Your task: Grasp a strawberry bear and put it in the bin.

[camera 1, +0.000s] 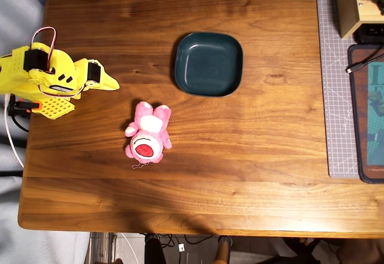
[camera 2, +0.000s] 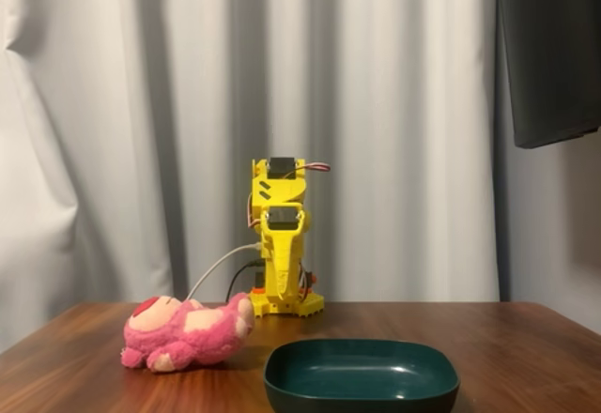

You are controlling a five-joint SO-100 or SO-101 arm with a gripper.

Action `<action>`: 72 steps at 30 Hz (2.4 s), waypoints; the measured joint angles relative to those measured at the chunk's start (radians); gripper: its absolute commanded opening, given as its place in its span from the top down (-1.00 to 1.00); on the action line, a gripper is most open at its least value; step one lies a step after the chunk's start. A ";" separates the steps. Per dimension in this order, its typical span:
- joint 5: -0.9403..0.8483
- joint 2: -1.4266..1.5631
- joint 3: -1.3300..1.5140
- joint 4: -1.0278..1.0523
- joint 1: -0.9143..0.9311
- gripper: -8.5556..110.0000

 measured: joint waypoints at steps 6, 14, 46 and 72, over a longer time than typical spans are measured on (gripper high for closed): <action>0.000 0.000 0.000 0.000 0.000 0.86; 0.000 0.000 0.000 0.000 0.000 0.86; 0.000 0.000 0.000 0.000 0.000 0.83; -0.192 0.000 -0.009 -0.003 -0.074 0.86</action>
